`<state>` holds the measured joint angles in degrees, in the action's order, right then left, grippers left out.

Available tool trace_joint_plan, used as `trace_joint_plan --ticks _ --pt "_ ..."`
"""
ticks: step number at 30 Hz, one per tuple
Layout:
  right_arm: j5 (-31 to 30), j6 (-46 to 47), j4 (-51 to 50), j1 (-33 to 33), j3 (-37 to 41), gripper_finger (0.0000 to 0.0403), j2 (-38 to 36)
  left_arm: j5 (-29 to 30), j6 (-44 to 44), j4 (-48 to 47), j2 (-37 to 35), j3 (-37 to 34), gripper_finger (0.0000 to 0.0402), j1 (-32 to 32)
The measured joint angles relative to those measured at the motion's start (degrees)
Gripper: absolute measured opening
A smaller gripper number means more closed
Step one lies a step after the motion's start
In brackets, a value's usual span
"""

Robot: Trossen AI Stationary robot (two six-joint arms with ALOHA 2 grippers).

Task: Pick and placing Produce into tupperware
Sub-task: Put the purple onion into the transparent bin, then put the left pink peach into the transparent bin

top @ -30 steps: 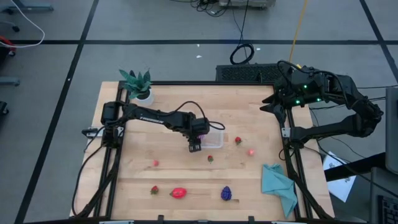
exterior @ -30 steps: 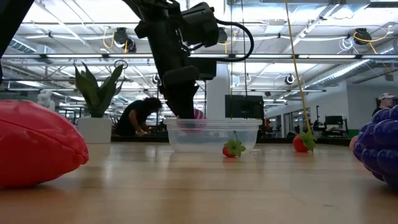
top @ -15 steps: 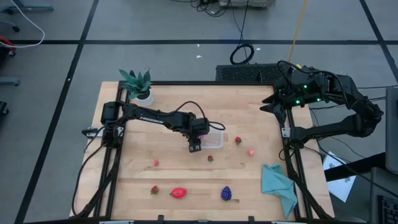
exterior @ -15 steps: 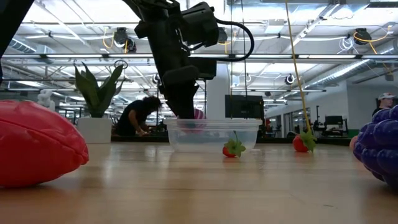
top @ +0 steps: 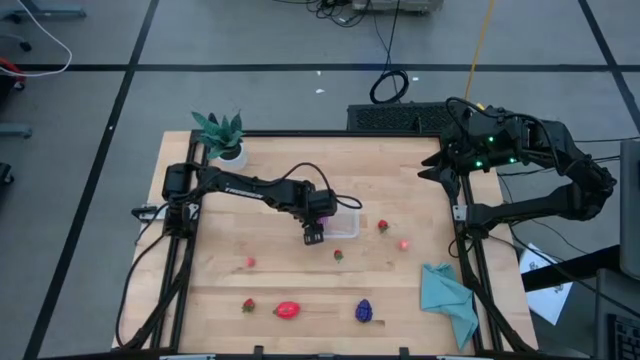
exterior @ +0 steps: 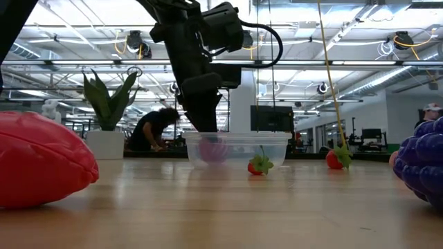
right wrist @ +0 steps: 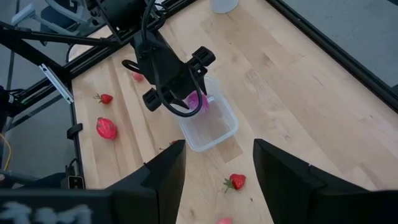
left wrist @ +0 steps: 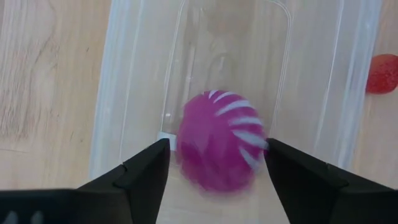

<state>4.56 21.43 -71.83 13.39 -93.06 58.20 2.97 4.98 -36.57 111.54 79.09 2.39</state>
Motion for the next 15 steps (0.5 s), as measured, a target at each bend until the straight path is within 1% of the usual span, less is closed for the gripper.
trace_joint_plan --ticks 5,15 --pt "0.0 0.0 0.0 0.0 0.0 0.018 0.0 0.0 0.1 0.0 0.0 0.0 0.0285 0.0" --pt "0.0 0.4 0.0 0.0 0.0 0.018 0.0 0.1 -1.5 0.4 -0.6 0.0 0.0287 0.0"
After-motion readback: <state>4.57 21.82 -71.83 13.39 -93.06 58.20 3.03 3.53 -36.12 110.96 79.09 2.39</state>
